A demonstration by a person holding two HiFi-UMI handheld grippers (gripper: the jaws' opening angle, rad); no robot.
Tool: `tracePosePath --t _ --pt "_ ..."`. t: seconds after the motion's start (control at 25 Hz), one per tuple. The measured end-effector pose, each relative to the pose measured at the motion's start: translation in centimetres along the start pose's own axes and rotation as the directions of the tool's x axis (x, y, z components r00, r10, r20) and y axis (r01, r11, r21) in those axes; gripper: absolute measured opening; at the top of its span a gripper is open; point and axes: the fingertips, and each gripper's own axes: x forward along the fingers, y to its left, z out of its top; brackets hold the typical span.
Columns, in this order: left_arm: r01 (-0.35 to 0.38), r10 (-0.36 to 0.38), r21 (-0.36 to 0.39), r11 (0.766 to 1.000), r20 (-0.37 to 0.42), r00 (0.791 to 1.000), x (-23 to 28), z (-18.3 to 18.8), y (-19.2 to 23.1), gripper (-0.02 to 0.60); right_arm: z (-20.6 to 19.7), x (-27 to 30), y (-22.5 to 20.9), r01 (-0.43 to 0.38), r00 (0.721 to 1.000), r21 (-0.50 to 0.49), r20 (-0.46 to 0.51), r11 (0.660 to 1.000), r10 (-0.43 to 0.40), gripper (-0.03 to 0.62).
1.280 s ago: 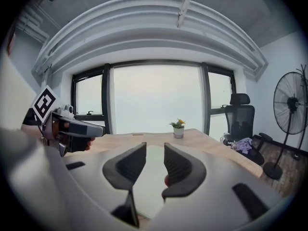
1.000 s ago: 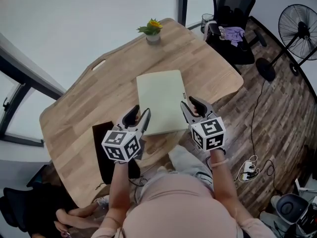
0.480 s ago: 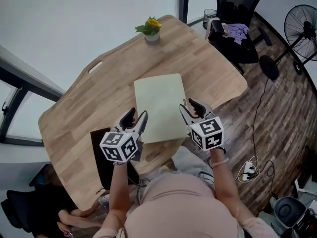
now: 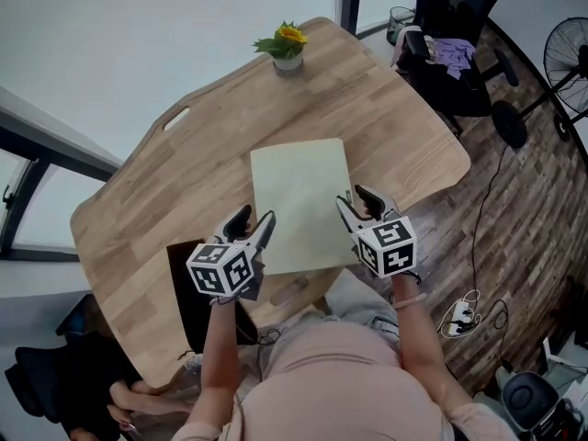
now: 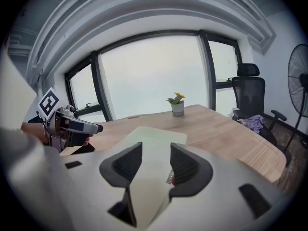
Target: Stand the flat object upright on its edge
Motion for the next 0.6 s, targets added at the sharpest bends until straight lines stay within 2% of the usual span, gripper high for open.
tracePosePath --t 0.6 --pt "-0.016 0.006 -0.085 0.996 -0.117 0.993 3.1 -3.0 3.9 0.250 -3.4 4.1 -1.8 -0.038 0.992 0.084 -0.116 0.996 0.047 0.227"
